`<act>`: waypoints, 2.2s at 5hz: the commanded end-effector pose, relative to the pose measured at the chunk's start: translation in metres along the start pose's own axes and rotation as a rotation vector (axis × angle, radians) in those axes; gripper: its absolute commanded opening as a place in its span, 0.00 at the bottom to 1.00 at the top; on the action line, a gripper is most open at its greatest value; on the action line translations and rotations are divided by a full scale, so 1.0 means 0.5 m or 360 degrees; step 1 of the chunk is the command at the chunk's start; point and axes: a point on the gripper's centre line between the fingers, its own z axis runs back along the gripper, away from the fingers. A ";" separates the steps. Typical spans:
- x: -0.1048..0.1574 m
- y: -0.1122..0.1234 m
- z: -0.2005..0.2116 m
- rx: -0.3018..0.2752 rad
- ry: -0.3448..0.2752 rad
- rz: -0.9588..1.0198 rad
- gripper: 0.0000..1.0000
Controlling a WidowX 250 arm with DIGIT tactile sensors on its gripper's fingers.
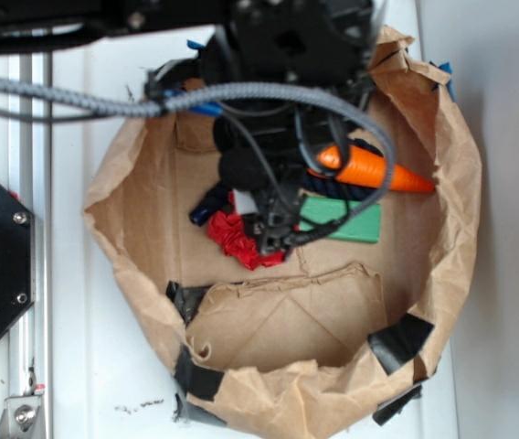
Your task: Grab the red paper.
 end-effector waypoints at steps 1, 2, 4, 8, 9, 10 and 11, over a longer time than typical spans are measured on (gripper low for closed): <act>0.009 -0.008 0.012 0.0090 -0.0078 -0.0089 1.00; 0.002 -0.009 -0.029 0.0221 0.0005 -0.0328 1.00; 0.002 -0.009 -0.065 0.0221 0.0073 -0.0563 1.00; 0.000 -0.020 -0.106 0.0185 0.0077 -0.1026 1.00; -0.005 -0.015 -0.127 0.0167 0.0097 -0.1108 1.00; -0.012 -0.010 -0.138 0.0185 0.0061 -0.1152 1.00; -0.011 0.002 -0.144 0.0152 0.0042 -0.1147 1.00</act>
